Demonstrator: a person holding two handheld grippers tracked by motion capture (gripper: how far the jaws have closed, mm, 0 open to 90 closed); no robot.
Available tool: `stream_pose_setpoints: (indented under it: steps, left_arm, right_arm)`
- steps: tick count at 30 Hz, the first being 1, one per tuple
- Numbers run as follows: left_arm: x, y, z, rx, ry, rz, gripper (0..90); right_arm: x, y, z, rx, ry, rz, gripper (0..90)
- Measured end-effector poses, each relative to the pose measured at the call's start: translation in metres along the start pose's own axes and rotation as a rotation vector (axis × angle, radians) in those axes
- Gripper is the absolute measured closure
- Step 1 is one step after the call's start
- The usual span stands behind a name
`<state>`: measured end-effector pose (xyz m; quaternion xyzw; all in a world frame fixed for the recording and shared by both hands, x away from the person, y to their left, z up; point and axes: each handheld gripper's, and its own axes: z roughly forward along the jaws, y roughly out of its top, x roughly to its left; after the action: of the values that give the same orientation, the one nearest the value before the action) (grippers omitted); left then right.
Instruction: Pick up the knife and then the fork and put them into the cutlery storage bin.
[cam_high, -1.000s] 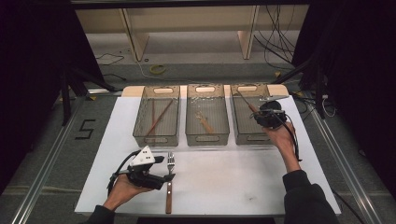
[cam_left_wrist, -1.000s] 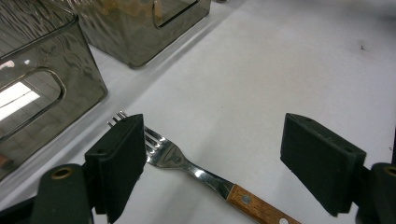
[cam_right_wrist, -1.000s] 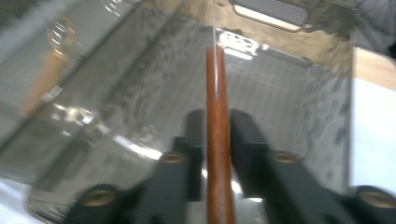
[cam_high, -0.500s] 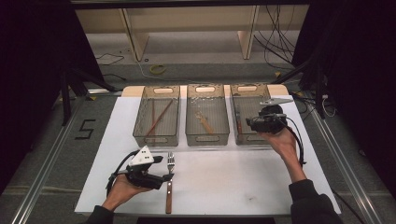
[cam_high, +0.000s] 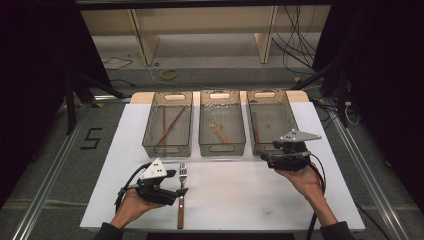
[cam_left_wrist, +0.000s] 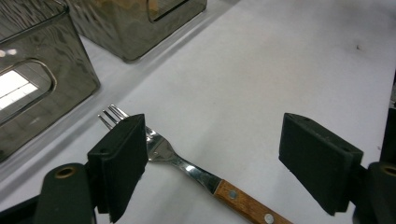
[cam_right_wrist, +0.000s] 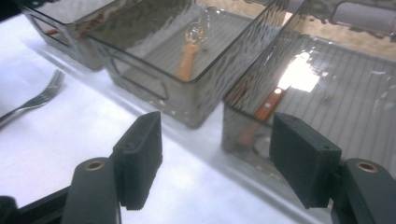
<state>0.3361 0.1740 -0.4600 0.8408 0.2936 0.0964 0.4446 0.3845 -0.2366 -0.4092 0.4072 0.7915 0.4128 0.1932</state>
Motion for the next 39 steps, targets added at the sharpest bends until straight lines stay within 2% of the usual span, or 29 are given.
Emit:
stream_pose_setpoints:
  steps: [8,19,24,33,39]
  left_arm:
    - [-0.003,0.002,0.001,-0.002,-0.038,-0.030,30.4]
    - [-0.016,0.005,0.009,0.041,-0.109,-0.016,42.9]
    - [-0.020,0.005,0.013,0.068,-0.120,-0.010,51.5]
    - [-0.026,0.003,0.020,0.137,-0.164,-0.008,67.6]
    - [-0.029,0.001,0.024,0.175,-0.175,0.001,76.1]
  right_arm:
    - [0.009,-0.019,-0.007,-0.034,0.030,0.015,33.6]
    - [0.024,-0.033,-0.008,-0.027,0.063,-0.006,32.4]
    - [0.026,-0.037,-0.009,-0.021,0.073,-0.008,32.4]
    - [0.030,-0.041,-0.011,-0.014,0.079,-0.015,32.4]
    - [0.032,-0.043,-0.012,-0.015,0.084,-0.014,32.4]
